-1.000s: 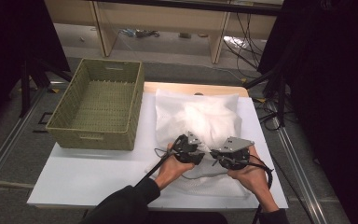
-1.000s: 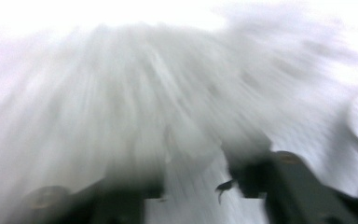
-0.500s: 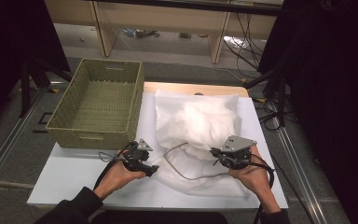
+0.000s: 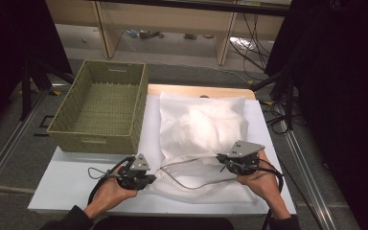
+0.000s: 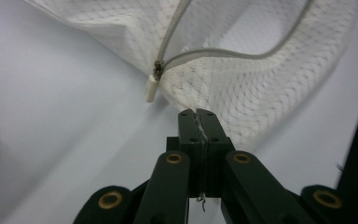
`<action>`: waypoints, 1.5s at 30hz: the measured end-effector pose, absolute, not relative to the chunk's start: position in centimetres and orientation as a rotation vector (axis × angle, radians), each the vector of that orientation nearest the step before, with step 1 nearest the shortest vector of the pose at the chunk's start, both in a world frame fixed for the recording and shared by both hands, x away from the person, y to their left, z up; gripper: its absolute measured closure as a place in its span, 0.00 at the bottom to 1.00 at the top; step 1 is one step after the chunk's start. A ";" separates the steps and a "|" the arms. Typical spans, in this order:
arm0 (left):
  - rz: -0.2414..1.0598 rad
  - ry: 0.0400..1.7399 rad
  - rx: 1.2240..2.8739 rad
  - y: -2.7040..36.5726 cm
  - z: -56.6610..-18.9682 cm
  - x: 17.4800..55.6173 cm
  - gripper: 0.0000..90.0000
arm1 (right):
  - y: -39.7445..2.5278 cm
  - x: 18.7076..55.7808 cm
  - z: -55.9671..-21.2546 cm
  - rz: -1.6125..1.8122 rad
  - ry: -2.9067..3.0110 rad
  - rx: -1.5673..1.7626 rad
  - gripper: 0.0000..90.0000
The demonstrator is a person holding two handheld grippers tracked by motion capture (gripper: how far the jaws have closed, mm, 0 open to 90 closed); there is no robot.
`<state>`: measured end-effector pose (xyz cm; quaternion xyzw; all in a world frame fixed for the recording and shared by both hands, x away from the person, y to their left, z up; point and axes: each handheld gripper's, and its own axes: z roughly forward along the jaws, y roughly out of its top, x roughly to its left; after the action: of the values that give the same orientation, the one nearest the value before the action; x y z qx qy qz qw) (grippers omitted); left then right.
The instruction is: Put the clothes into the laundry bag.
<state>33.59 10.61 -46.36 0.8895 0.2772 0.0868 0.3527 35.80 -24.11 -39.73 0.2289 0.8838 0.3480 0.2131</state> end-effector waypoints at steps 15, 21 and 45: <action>0.190 0.746 2.338 11.5 -47.4 32.2 0.99 | -21.8 35.5 -46.2 0.730 2.724 0.610 1.00; 0.169 0.824 2.276 12.1 -47.2 32.5 0.95 | -22.2 35.1 -45.8 0.768 2.714 0.644 1.00; 0.348 0.966 2.055 15.2 -45.5 32.7 0.37 | -26.8 33.0 -42.6 1.041 2.317 1.038 0.41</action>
<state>32.73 15.18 -45.49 0.8159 0.3837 0.1380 0.4100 33.04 -26.82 -42.62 0.3708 0.8279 0.3718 0.1974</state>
